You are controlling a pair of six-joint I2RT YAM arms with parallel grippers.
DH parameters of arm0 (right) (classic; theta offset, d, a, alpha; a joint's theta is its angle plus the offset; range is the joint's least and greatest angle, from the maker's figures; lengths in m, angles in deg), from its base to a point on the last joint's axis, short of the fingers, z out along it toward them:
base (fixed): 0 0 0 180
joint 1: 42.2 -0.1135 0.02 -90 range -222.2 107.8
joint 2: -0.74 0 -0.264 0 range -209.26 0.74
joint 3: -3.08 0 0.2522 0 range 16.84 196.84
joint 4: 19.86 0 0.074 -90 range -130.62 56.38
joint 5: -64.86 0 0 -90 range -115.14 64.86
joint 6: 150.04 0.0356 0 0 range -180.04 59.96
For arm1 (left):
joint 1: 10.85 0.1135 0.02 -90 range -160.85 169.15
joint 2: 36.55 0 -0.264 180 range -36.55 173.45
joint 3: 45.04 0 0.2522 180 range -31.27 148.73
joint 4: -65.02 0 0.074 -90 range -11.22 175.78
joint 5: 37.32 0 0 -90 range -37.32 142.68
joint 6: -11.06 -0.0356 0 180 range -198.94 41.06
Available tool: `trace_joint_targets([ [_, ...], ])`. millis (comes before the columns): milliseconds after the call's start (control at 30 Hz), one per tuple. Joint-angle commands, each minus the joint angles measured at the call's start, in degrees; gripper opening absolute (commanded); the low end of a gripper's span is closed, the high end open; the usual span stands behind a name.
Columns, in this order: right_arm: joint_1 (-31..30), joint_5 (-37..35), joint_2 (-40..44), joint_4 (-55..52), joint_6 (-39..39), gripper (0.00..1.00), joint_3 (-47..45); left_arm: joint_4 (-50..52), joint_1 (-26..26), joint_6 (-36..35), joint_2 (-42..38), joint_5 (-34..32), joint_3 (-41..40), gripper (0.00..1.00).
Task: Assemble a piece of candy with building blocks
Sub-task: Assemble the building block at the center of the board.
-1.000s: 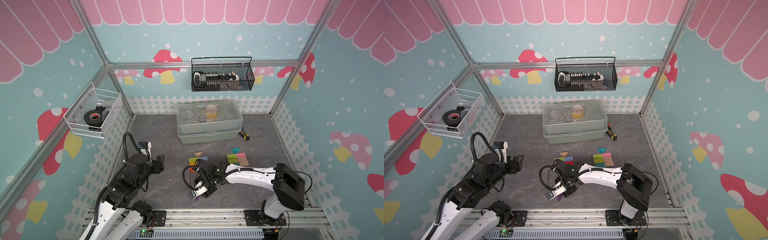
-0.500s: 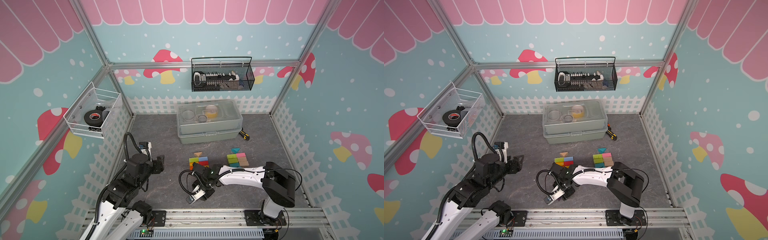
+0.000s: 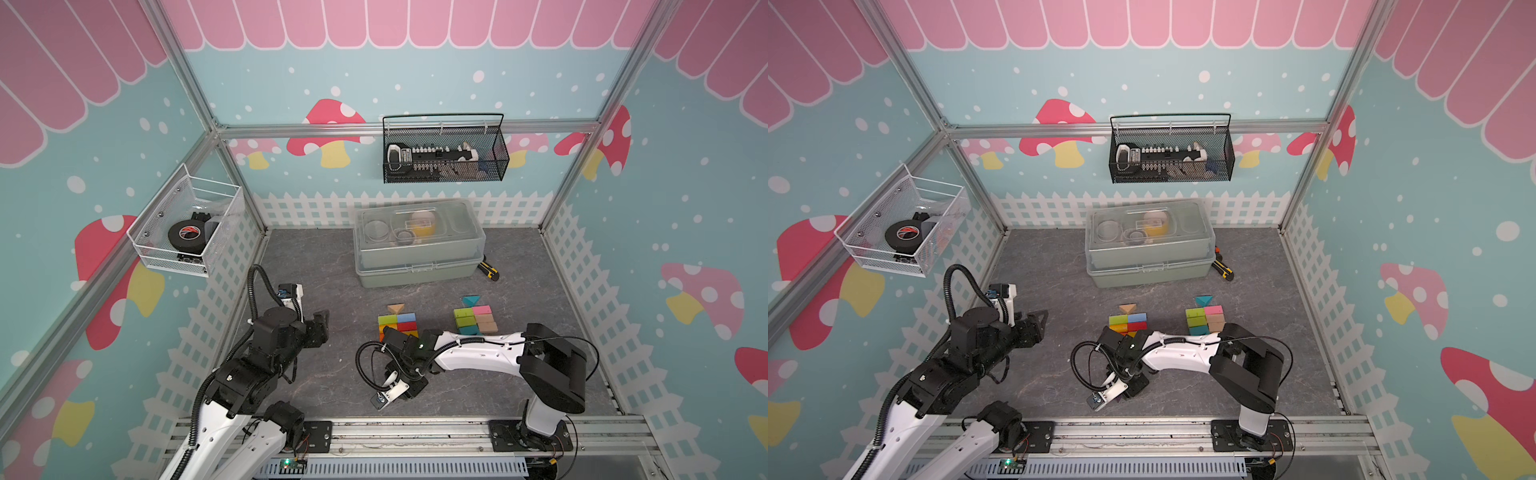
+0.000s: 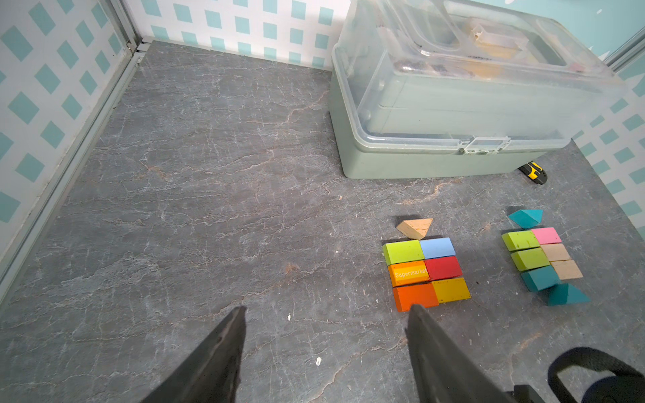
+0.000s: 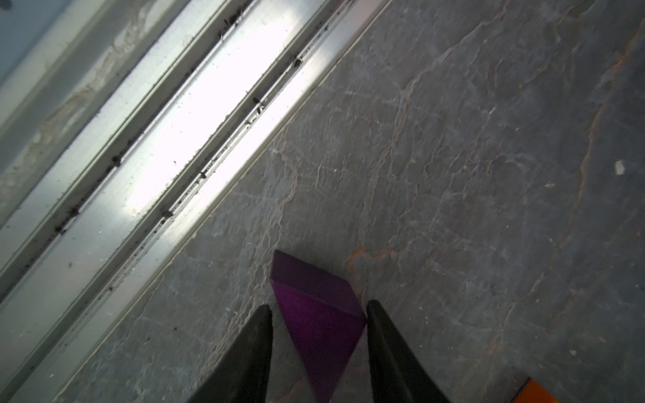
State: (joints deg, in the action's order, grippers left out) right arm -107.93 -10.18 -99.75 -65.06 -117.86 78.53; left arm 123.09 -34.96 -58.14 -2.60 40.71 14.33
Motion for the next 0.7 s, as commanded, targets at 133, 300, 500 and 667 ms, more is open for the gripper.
trace_joint_targets([
  [133, -0.45, 0.62, -1.46, -0.90, -0.38, 0.39, 1.50, 0.00, 0.32, -0.22, 0.05, 0.22, -0.52, 0.72],
  [300, -0.46, 0.60, -1.55, -0.92, 1.19, 0.31, 1.93, -0.03, 0.32, -0.20, -0.03, 0.25, -0.52, 0.72],
  [500, -0.47, 0.38, -1.40, 0.25, 5.75, 0.25, 1.77, -0.02, 0.38, -0.31, -0.18, 0.25, -0.52, 0.72],
  [667, -0.06, -1.71, -0.51, 3.41, 14.28, 0.23, 1.20, 0.06, 0.36, -0.31, -0.29, 0.32, -0.53, 0.72],
])
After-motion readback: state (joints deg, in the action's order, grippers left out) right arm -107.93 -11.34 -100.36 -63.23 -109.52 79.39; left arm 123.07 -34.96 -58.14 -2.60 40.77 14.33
